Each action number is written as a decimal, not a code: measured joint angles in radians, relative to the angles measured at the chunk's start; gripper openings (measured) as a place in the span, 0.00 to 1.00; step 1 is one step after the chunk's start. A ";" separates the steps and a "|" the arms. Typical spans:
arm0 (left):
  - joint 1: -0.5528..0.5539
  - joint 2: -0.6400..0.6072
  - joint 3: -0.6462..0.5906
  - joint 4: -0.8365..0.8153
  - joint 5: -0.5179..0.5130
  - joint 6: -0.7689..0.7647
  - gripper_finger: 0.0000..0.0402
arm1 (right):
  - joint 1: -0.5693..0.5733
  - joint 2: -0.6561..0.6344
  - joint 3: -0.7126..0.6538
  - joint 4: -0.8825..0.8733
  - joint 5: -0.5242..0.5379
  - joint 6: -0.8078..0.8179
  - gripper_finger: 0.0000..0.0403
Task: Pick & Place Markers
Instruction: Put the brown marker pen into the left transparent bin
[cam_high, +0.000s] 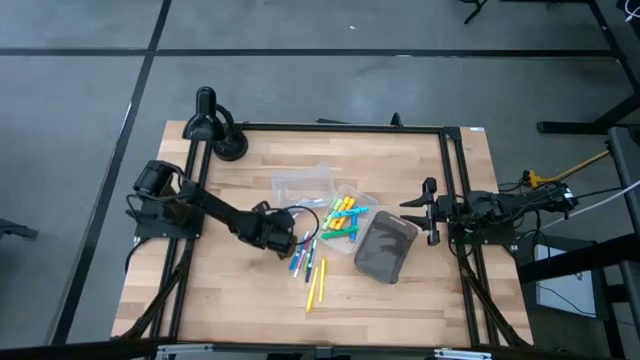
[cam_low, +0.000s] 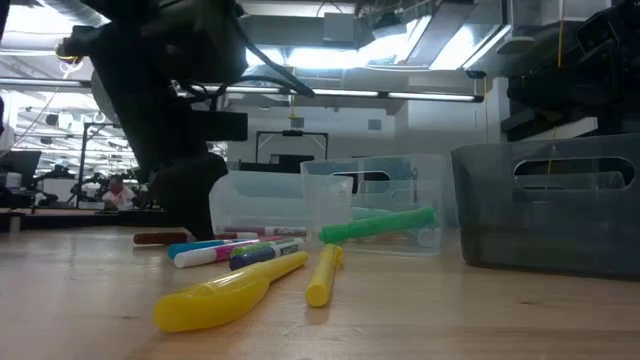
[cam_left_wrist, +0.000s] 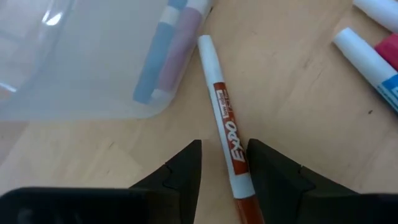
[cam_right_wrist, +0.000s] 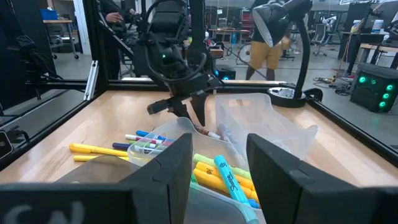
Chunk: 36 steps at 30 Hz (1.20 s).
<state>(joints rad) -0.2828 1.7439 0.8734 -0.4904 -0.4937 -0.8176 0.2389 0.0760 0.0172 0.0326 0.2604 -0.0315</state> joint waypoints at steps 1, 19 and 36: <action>0.003 0.000 0.001 0.000 0.013 0.007 0.31 | 0.000 0.000 0.000 0.000 0.000 0.000 0.38; 0.016 0.004 0.001 -0.002 0.099 0.020 0.07 | 0.000 0.000 0.000 0.000 0.000 0.000 0.38; 0.015 0.005 -0.001 0.011 0.096 0.019 0.07 | 0.000 0.000 0.000 0.000 0.000 0.000 0.38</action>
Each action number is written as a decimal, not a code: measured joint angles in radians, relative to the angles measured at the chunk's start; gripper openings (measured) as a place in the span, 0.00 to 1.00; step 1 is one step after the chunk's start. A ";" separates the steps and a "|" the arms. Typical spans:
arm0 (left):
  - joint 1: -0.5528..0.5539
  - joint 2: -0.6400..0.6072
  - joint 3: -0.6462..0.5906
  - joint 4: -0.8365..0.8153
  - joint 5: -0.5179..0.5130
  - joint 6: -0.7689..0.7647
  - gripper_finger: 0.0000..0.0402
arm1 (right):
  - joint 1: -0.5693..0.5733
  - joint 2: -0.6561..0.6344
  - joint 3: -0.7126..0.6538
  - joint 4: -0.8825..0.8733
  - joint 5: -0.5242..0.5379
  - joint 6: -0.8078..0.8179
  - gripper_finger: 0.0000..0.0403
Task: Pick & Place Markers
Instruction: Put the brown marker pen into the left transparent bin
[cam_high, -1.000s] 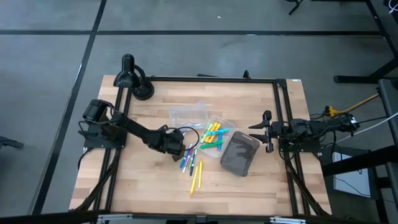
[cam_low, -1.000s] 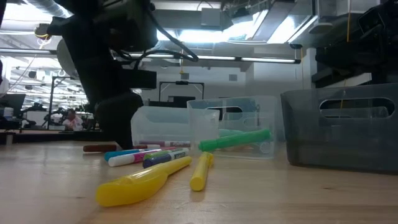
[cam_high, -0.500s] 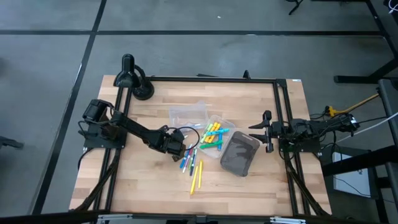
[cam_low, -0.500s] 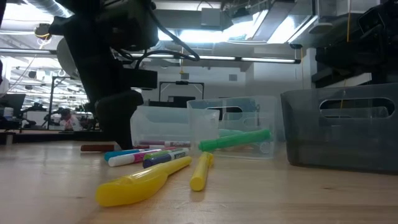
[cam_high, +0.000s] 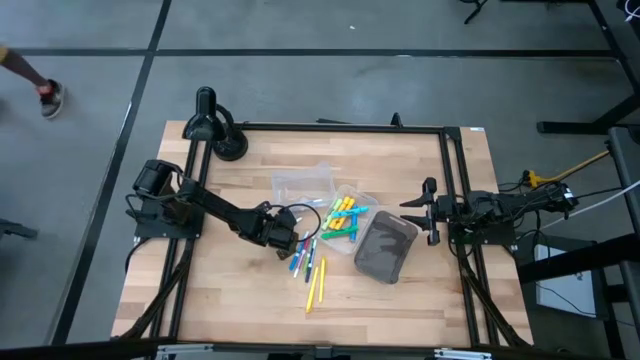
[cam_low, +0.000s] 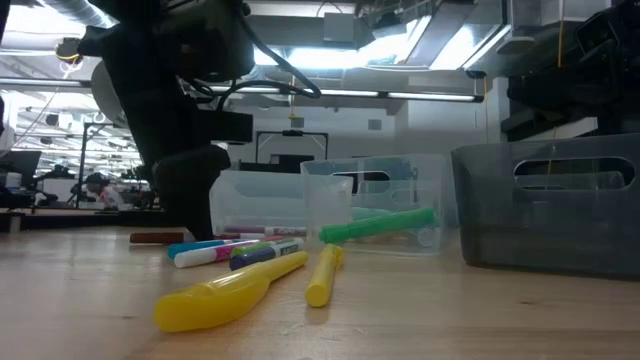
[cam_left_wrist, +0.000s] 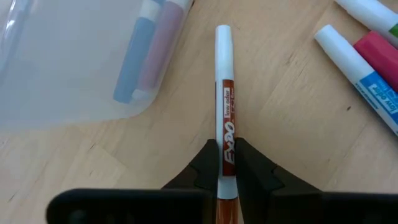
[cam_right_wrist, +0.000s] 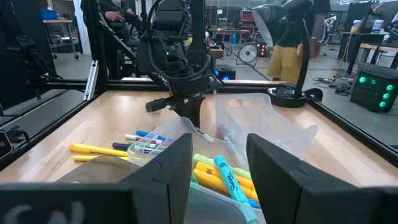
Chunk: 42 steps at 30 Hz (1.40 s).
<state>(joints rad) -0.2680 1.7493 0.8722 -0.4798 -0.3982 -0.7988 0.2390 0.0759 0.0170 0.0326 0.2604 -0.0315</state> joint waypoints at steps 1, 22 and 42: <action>0.000 0.000 0.000 0.007 -0.001 0.000 0.07 | 0.000 0.000 0.000 0.000 0.000 0.000 0.38; -0.073 -0.015 -0.003 0.160 0.037 0.065 0.07 | 0.000 0.000 0.000 0.000 0.000 0.000 0.38; -0.157 -0.019 -0.001 0.308 -0.108 0.133 0.07 | 0.000 0.000 0.000 0.000 0.000 0.000 0.38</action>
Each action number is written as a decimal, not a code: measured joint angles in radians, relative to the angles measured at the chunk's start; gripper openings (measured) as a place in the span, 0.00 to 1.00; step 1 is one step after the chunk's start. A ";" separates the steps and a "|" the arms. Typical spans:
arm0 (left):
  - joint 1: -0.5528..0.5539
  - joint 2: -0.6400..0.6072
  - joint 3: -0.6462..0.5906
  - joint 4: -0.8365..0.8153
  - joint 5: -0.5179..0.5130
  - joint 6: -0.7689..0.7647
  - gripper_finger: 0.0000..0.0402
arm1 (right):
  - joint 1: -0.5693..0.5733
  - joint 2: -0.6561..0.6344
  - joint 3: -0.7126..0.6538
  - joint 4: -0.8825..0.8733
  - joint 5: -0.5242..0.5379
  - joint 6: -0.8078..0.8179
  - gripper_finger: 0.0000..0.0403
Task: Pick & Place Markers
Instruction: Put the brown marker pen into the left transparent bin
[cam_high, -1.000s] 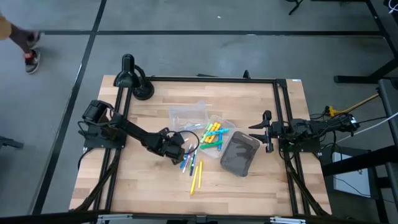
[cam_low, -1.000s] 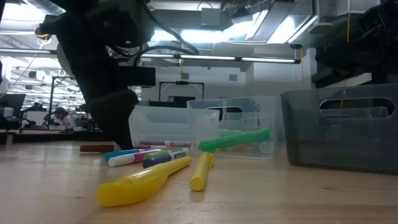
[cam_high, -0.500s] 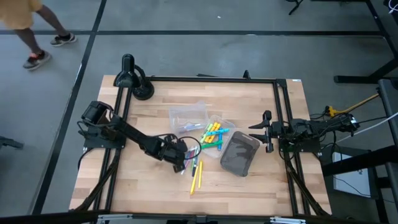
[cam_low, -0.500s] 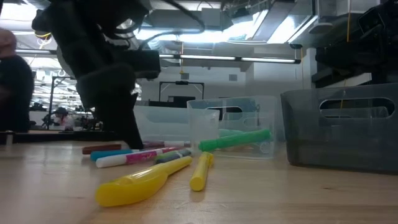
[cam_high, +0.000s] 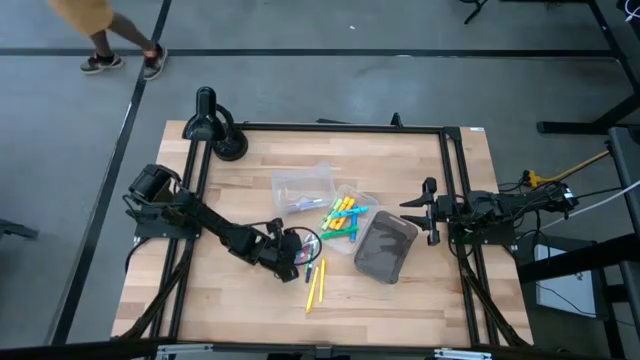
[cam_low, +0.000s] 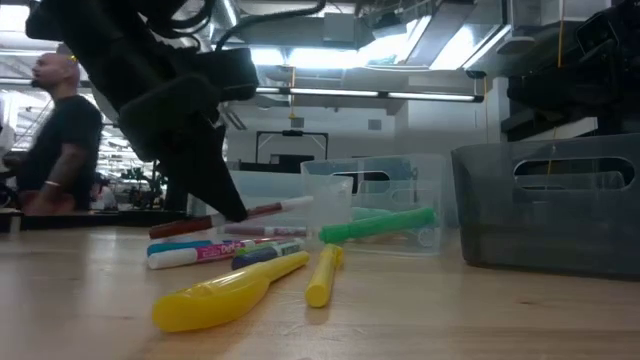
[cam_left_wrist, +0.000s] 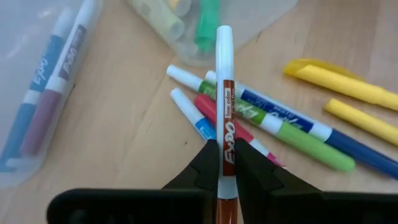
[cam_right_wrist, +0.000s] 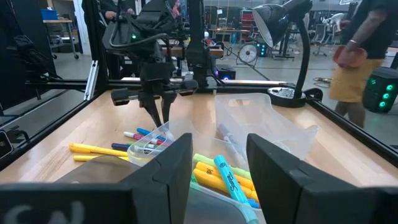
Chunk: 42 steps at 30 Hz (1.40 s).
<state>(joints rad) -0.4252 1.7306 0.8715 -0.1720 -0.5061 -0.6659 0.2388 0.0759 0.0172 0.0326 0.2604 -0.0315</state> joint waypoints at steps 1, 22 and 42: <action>-0.006 0.000 0.000 0.004 -0.009 0.000 0.07 | 0.000 0.000 0.000 0.000 0.000 0.000 0.38; -0.069 -0.038 0.002 0.208 -0.053 0.167 0.07 | 0.000 0.000 0.000 0.000 0.000 0.000 0.38; 0.019 -0.151 0.002 0.203 -0.055 0.331 0.07 | 0.000 0.000 0.000 0.000 0.000 0.000 0.38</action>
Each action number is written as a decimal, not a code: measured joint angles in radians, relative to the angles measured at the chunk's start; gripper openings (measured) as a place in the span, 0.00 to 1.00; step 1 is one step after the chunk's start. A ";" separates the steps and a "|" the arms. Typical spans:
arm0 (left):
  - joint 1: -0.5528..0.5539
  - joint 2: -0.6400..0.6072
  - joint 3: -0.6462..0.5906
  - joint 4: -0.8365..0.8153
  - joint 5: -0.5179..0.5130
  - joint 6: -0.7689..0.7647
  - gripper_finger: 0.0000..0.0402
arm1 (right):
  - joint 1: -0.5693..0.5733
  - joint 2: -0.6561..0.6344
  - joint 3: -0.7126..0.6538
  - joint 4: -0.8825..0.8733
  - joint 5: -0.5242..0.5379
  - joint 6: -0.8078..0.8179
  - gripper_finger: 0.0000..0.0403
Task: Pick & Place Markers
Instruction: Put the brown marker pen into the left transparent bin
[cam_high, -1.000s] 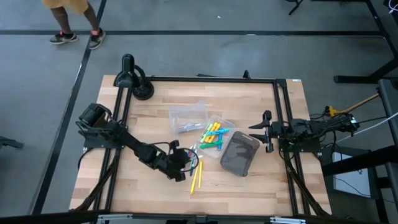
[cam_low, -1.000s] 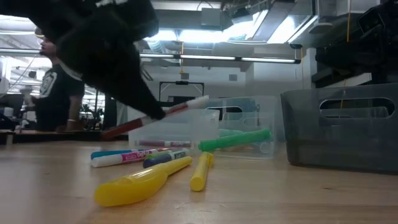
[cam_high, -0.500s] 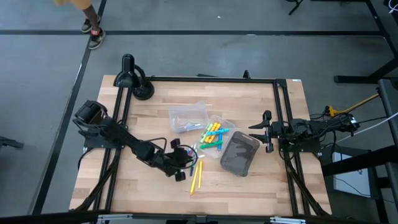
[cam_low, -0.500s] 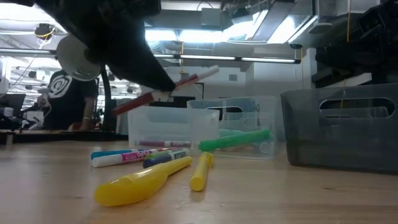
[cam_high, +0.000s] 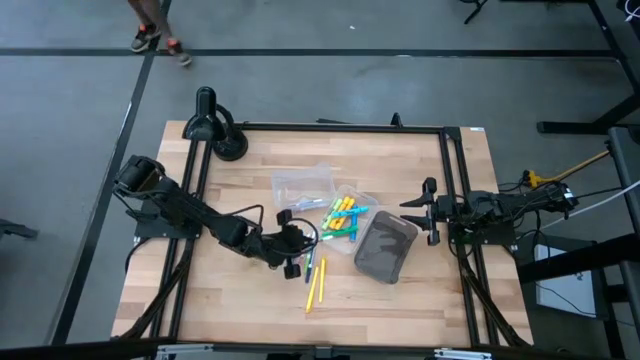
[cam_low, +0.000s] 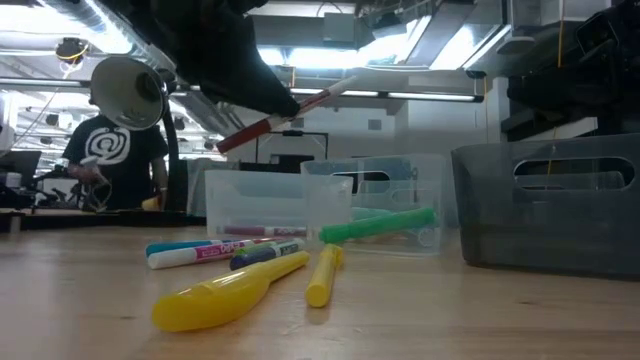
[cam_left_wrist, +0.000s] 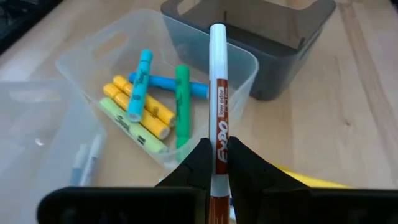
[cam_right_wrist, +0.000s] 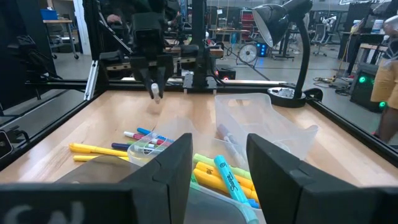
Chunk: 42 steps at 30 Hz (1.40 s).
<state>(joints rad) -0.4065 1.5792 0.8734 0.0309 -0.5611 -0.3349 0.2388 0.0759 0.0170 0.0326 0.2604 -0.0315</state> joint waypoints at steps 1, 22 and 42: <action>0.006 -0.002 0.000 0.000 0.001 0.009 0.07 | 0.000 0.000 0.000 0.000 0.000 0.000 0.38; 0.252 -0.127 0.000 -0.026 0.056 0.139 0.07 | 0.000 0.000 0.000 0.000 0.000 0.000 0.38; 0.345 -0.174 0.000 -0.251 0.004 0.140 0.07 | 0.000 0.000 0.000 0.000 0.000 0.000 0.38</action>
<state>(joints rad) -0.0620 1.4048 0.8734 -0.2203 -0.5568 -0.1951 0.2388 0.0761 0.0170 0.0326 0.2604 -0.0315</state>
